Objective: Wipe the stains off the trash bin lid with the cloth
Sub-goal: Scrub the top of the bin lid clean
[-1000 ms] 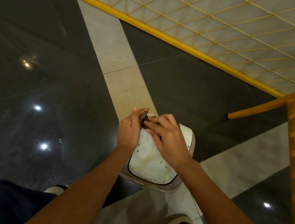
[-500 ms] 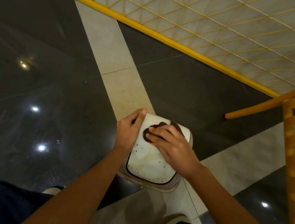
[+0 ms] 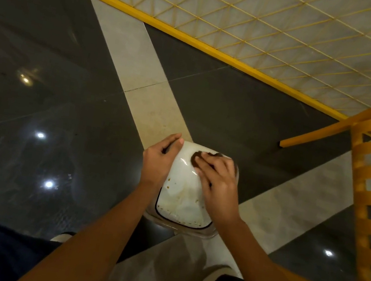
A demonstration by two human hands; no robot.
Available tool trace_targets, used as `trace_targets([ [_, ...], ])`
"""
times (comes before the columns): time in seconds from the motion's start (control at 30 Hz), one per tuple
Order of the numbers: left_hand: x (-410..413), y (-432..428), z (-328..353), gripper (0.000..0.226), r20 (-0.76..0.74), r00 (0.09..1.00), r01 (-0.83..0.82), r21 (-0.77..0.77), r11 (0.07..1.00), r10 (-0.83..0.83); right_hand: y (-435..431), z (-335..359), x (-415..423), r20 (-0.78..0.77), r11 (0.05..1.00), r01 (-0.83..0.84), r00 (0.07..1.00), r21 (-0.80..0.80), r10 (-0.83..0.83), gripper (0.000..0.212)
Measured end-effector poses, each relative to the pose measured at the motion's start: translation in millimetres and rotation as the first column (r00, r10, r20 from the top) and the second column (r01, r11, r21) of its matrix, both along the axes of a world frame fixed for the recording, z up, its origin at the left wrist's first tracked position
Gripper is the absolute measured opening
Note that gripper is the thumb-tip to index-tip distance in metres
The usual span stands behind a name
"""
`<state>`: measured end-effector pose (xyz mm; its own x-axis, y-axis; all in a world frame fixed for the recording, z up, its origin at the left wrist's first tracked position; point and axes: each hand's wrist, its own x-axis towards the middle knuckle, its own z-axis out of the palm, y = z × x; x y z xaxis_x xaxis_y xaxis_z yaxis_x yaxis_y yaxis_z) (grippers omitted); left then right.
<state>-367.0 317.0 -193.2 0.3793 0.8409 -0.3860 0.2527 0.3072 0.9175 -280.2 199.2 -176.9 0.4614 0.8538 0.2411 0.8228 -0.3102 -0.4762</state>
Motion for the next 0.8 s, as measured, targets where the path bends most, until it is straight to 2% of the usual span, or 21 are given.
trace_targets([
  [0.1,-0.2,0.1,-1.7,0.030,-0.025,1.000,0.014,0.044,0.999,-0.013,-4.4,-1.0,-6.2,0.147,0.962,-0.251,0.953,-0.106,0.265,0.039],
  [0.13,0.1,-0.1,-1.6,0.030,-0.027,1.000,0.017,0.041,0.999,-0.016,-8.1,-2.7,-1.1,0.161,0.961,-0.254,0.950,-0.107,0.269,0.040],
  [0.17,0.2,-0.5,-0.5,0.031,-0.022,1.000,0.015,0.029,0.999,-0.015,-12.2,-4.9,4.8,0.150,0.977,-0.197,0.967,-0.080,0.207,0.038],
  [0.23,-0.3,-1.3,1.6,0.032,-0.018,1.000,0.013,0.011,1.000,-0.013,-18.2,-6.5,11.6,0.042,0.997,0.076,0.996,0.023,-0.077,0.032],
  [0.3,-0.9,-1.5,1.4,0.033,-0.024,1.000,0.010,0.014,1.000,-0.010,-18.0,-8.9,6.3,-0.033,0.958,0.281,0.959,0.052,-0.280,0.029],
  [0.37,-1.4,-2.3,1.3,0.032,-0.016,1.000,-0.008,0.011,1.000,0.008,-11.9,-10.2,-11.2,0.017,0.969,0.244,0.969,0.044,-0.245,0.029],
  [0.47,-1.0,-2.7,-0.1,0.032,-0.022,1.000,-0.010,0.032,0.999,0.010,-9.4,-9.9,-39.6,0.134,1.000,0.019,0.991,0.001,-0.019,0.048],
  [0.53,-0.3,-2.3,0.5,0.032,-0.034,0.999,0.005,0.044,0.999,-0.003,-17.2,-13.6,-37.6,0.162,1.000,-0.026,0.987,0.016,0.023,0.046],
  [0.6,-0.5,-2.2,1.1,0.034,-0.039,0.999,0.005,0.043,0.999,-0.003,-27.0,-19.2,-28.7,0.128,0.990,0.110,0.984,0.090,-0.121,0.035],
  [0.7,-1.0,-3.8,0.6,0.034,-0.036,0.999,0.005,0.034,0.999,-0.004,-25.8,-20.5,-27.0,-0.073,0.866,0.470,0.883,0.174,-0.464,0.030],
  [0.73,-0.7,-4.2,0.7,0.034,-0.038,0.999,0.002,0.034,0.999,-0.001,-20.8,-20.5,-32.3,-0.096,0.837,0.520,0.854,0.170,-0.511,0.030],
  [0.77,-0.6,-4.1,0.6,0.034,-0.043,0.999,-0.003,0.040,0.999,0.005,-14.4,-21.7,-39.7,-0.072,0.851,0.505,0.863,0.145,-0.500,0.031],
  [0.8,-0.5,-3.5,0.6,0.034,-0.049,0.999,-0.007,0.050,0.999,0.009,-8.4,-23.8,-48.0,0.029,0.903,0.419,0.906,0.099,-0.423,0.033],
])
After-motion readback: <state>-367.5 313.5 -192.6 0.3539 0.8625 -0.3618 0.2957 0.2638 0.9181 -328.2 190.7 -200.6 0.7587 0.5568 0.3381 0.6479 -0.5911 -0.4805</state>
